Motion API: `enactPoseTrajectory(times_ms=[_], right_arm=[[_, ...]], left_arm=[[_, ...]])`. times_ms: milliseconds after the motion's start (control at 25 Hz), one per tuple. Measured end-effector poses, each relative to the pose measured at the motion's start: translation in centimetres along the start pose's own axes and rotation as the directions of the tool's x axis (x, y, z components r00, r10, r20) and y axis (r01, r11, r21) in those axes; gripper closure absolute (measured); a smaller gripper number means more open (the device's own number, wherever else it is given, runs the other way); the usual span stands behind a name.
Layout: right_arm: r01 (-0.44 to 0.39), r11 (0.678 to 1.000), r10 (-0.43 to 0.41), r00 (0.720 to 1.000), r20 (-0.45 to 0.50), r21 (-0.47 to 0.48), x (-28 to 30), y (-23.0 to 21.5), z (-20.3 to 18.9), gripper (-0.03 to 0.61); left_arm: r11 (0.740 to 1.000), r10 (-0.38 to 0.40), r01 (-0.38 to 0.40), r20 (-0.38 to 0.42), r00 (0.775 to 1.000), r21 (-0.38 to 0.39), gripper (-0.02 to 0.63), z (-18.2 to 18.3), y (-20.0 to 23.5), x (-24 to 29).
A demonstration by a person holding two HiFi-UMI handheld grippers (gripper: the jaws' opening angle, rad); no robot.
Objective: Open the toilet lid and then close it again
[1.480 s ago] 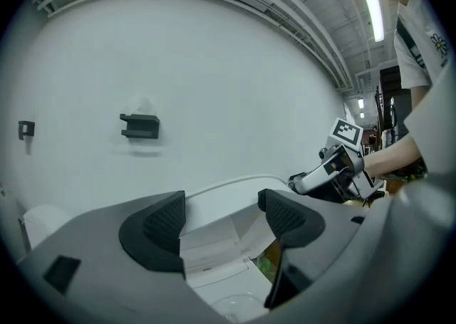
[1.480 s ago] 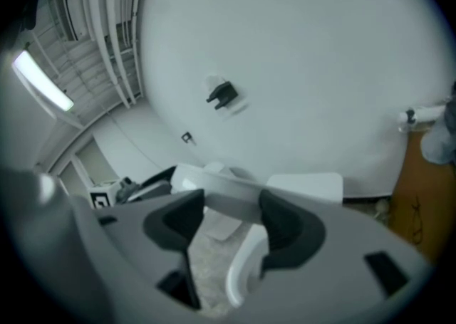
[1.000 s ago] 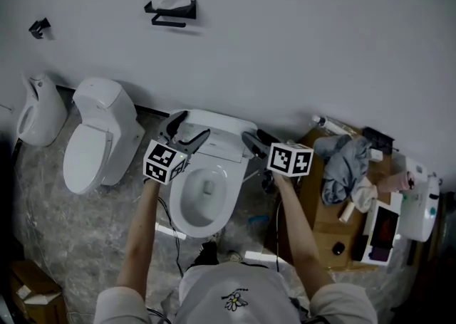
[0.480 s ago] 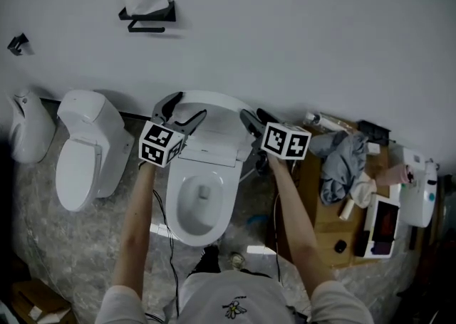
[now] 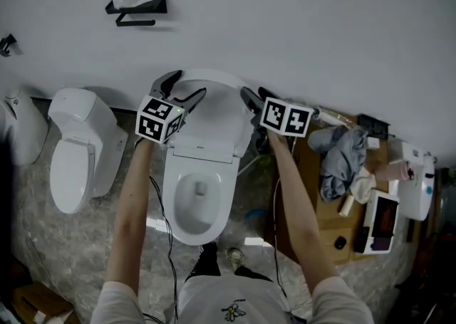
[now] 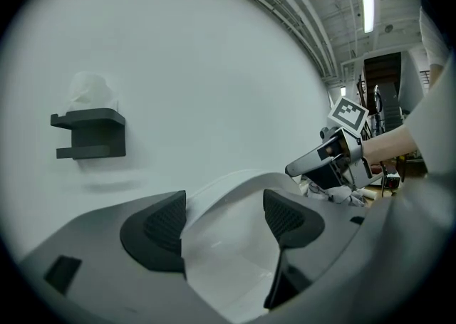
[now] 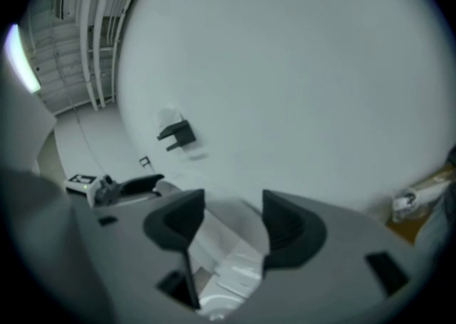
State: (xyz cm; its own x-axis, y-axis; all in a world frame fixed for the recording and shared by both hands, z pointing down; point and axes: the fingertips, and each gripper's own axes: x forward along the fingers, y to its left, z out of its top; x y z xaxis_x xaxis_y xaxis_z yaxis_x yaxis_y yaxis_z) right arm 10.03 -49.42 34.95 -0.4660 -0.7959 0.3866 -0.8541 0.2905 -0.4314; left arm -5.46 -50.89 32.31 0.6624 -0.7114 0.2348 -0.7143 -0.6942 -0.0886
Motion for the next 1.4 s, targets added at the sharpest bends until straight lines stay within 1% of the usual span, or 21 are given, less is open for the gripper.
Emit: enactPoseTrajectory(times_ms=[200, 400, 520, 720, 880, 920, 1000, 1120, 1200, 1280, 1320, 1400], right_arm=[[0.032, 0.999, -0.032, 0.999, -0.004, -0.006, 1.1, -0.8, 0.8, 0.316], [0.073, 0.995, -0.076, 0.997, -0.033, -0.067, 2.8, -1.5, 1.5, 0.316], [0.081, 0.994, -0.085, 0.995, -0.05, -0.073, 3.8, -1.9, 1.7, 0.316], [0.093, 0.993, -0.097, 0.994, -0.055, -0.075, 3.9, -1.9, 2.1, 0.316], [0.105, 0.989, -0.112, 0.992, -0.061, -0.105, 3.2, -1.5, 1.9, 0.316], [0.103, 0.989, -0.109, 0.993, -0.05, -0.111, 2.6, -1.2, 2.1, 0.316], [0.084, 0.99, -0.085, 0.996, 0.001, -0.11, 0.9, 0.0, 2.8, 0.316], [0.04, 0.996, -0.031, 0.994, 0.108, -0.085, -3.2, 2.5, 4.0, 0.316], [0.011, 0.996, 0.004, 0.985, 0.174, -0.084, -6.4, 4.6, 4.4, 0.318], [0.005, 0.993, 0.024, 0.972, 0.235, -0.12, -10.0, 6.7, 4.3, 0.333], [0.015, 0.989, 0.025, 0.964, 0.264, -0.15, -11.9, 7.7, 4.0, 0.349], [0.054, 0.974, 0.02, 0.947, 0.32, -0.222, -15.8, 9.7, 3.4, 0.404]], left_arm=[[0.999, 0.015, -0.015, 0.008, 1.0, -0.036, 0.262, 0.1, 1.1, 1.5], [0.999, 0.004, -0.005, -0.027, 1.0, -0.039, 0.262, -0.4, 2.3, 3.1], [0.998, 0.002, -0.003, -0.024, 1.0, -0.058, 0.262, -0.7, 3.1, 4.0], [0.997, 0.013, -0.013, -0.006, 1.0, -0.078, 0.262, -0.4, 3.4, 4.1], [0.997, 0.019, -0.02, -0.021, 1.0, -0.079, 0.262, -0.3, 3.0, 3.4], [0.996, 0.028, -0.029, -0.018, 0.999, -0.082, 0.262, -0.1, 2.8, 2.9], [0.994, 0.06, -0.058, 0.012, 0.998, -0.092, 0.262, 0.8, 2.1, 1.3], [0.99, 0.109, -0.1, 0.092, 0.99, -0.096, 0.262, 3.3, 0.1, -3.0], [0.985, 0.155, -0.14, 0.157, 0.975, -0.104, 0.262, 5.7, -1.3, -6.7], [0.977, 0.201, -0.18, 0.218, 0.955, -0.112, 0.264, 7.9, -3.3, -10.5], [0.974, 0.217, -0.194, 0.246, 0.945, -0.117, 0.265, 8.9, -4.6, -12.3], [0.968, 0.245, -0.214, 0.3, 0.922, -0.134, 0.271, 10.5, -7.7, -15.8]])
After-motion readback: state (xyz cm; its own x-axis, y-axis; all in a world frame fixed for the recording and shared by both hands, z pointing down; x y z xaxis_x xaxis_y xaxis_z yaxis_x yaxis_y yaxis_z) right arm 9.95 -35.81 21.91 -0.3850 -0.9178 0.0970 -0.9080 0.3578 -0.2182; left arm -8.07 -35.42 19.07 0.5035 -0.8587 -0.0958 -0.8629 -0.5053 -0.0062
